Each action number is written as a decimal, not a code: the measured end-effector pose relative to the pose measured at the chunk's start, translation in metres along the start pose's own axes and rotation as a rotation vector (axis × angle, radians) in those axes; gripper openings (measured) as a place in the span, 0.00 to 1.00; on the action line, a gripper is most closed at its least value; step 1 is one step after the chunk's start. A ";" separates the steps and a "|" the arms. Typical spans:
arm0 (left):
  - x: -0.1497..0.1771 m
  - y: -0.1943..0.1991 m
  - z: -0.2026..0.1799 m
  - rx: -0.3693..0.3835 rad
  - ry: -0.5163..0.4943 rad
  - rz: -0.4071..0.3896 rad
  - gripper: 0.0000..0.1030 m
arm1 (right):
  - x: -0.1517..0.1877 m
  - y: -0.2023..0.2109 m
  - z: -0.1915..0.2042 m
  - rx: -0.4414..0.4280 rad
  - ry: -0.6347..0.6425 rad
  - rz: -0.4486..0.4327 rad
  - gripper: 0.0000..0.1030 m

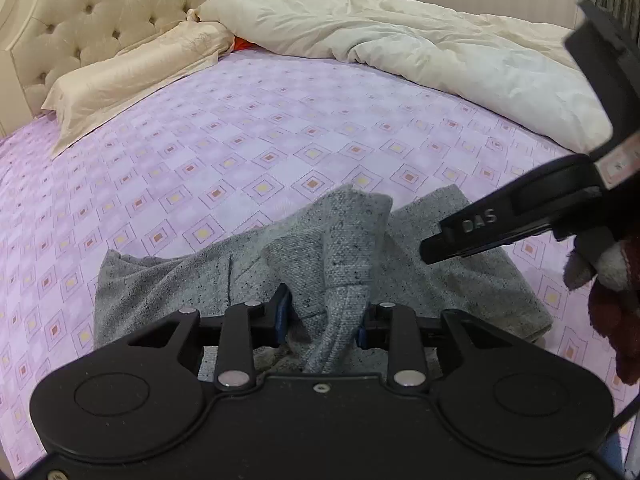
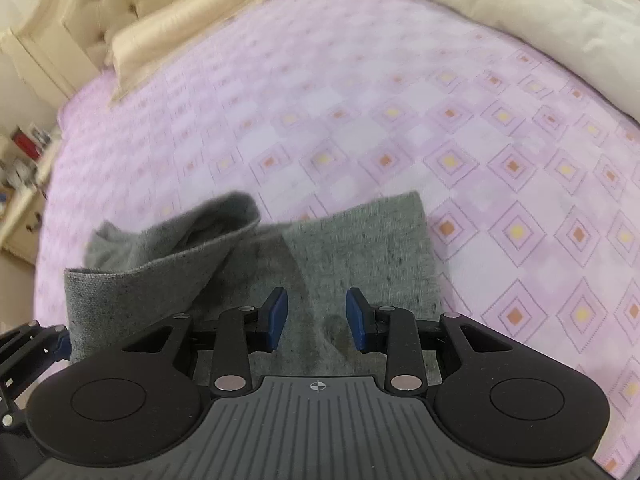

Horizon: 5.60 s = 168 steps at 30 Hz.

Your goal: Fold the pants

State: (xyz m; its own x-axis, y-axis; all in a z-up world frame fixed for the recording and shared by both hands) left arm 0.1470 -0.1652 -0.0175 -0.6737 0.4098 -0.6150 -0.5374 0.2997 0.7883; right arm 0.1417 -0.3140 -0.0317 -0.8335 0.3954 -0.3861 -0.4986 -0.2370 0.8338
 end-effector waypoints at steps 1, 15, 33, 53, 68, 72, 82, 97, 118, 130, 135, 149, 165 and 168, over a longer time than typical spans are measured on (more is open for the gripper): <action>-0.001 0.003 0.002 0.007 0.006 -0.004 0.39 | -0.002 0.001 -0.001 -0.006 -0.004 -0.018 0.31; -0.028 0.022 -0.034 0.153 0.017 -0.061 0.49 | -0.015 0.028 -0.023 0.037 -0.055 -0.136 0.32; 0.029 0.020 0.128 -0.092 0.251 0.058 0.52 | 0.015 -0.025 0.013 -0.234 -0.008 0.195 0.44; 0.082 0.032 0.183 -0.071 0.415 0.120 0.52 | 0.021 -0.037 0.022 -0.268 0.073 0.315 0.62; 0.080 0.031 0.174 -0.062 0.411 0.114 0.52 | -0.008 0.081 0.068 -0.113 0.428 -0.086 0.14; 0.074 0.030 0.164 -0.055 0.381 0.107 0.52 | 0.006 0.027 -0.006 0.051 0.246 0.062 0.15; 0.036 0.017 0.107 0.015 0.241 0.064 0.54 | 0.023 0.008 -0.030 0.030 0.147 0.080 0.16; 0.085 -0.034 0.090 0.021 0.060 0.252 0.59 | 0.023 -0.009 -0.022 0.059 0.177 0.087 0.19; 0.092 0.040 0.077 0.025 0.018 0.020 0.64 | -0.027 0.052 0.020 -0.130 0.061 -0.091 0.15; 0.115 0.043 0.066 -0.006 0.121 -0.065 0.75 | -0.035 0.062 0.035 -0.181 0.060 -0.148 0.14; 0.119 0.033 0.062 -0.013 0.143 -0.050 0.74 | -0.041 0.063 0.033 -0.206 0.018 -0.170 0.12; 0.138 0.020 0.105 -0.105 0.392 0.053 0.77 | -0.008 0.026 -0.036 -0.019 -0.046 -0.038 0.12; 0.079 0.065 0.124 -0.159 0.255 -0.077 0.70 | -0.011 0.049 -0.014 0.024 0.214 -0.211 0.24; 0.060 0.047 0.120 -0.152 0.241 -0.073 0.71 | 0.001 0.020 -0.011 0.052 0.294 -0.094 0.29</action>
State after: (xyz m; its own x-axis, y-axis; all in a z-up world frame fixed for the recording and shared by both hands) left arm 0.1424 -0.0230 -0.0155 -0.7216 0.1698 -0.6712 -0.6466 0.1810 0.7410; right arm 0.1281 -0.3281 -0.0203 -0.8211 0.1377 -0.5540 -0.5704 -0.1625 0.8051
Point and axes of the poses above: each gripper's, at about its wrist camera, not at the fingertips, and y roughly against the way its jaws point, z to its left, x to its underside, the point moved 8 cm from there along -y, roughly the way its jaws point
